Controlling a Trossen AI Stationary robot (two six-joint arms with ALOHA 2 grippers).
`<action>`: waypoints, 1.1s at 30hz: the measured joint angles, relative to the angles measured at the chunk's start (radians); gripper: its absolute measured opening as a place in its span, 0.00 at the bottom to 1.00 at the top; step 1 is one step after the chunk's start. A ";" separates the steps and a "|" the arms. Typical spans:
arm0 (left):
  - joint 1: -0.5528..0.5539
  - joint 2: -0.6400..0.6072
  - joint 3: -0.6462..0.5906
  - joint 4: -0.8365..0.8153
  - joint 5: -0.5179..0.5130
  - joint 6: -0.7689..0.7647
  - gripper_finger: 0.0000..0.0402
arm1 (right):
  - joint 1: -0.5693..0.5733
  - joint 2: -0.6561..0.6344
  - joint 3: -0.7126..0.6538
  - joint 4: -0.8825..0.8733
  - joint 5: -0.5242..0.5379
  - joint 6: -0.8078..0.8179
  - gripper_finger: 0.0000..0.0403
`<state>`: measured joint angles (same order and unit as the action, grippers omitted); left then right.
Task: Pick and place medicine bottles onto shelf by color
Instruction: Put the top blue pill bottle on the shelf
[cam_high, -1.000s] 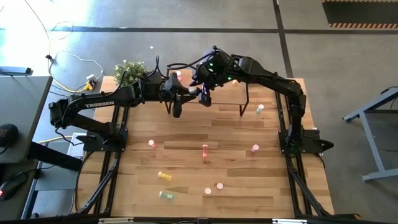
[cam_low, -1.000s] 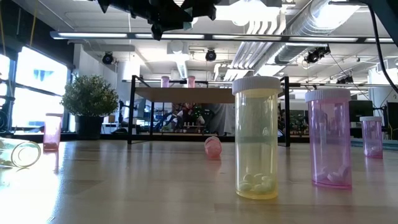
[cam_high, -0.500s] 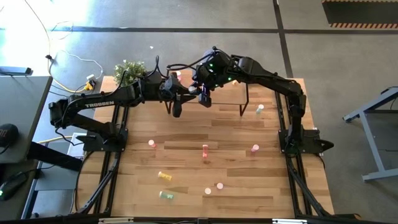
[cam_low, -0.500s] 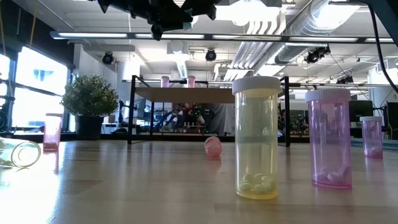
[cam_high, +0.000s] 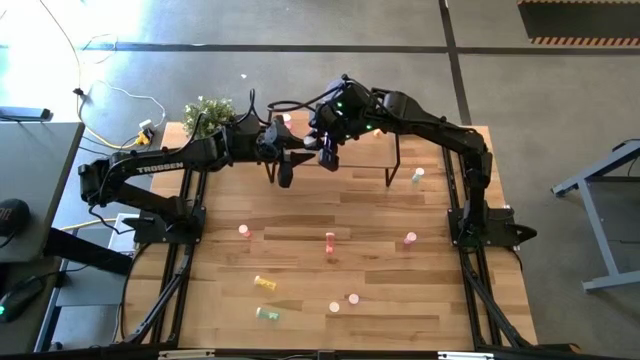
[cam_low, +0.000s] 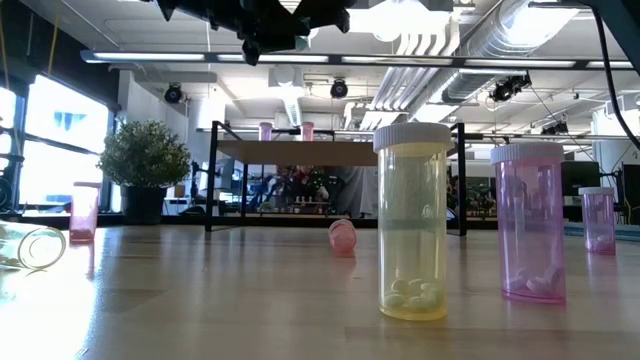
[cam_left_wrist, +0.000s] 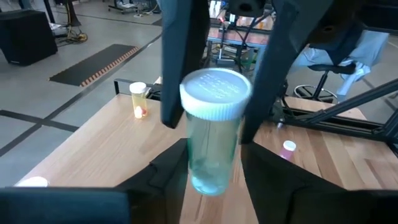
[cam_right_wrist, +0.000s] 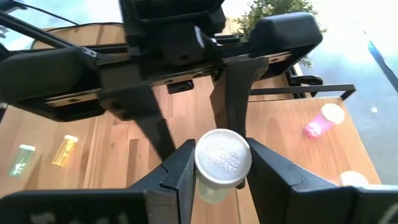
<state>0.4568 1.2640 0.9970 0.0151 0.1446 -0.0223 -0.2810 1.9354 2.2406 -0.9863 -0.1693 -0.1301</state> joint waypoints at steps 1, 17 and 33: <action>0.000 0.000 0.000 0.000 0.000 0.000 0.38 | -0.001 0.000 0.000 0.000 0.003 0.000 0.27; 0.002 -0.006 0.046 -0.003 -0.007 0.000 0.58 | -0.057 -0.080 0.006 -0.049 0.049 -0.002 0.27; 0.004 -0.006 0.047 -0.003 -0.063 0.053 0.57 | -0.159 -0.313 -0.024 -0.223 0.091 0.000 0.27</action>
<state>0.4606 1.2575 1.0439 0.0116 0.0813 0.0307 -0.4400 1.6226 2.2167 -1.2090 -0.0784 -0.1297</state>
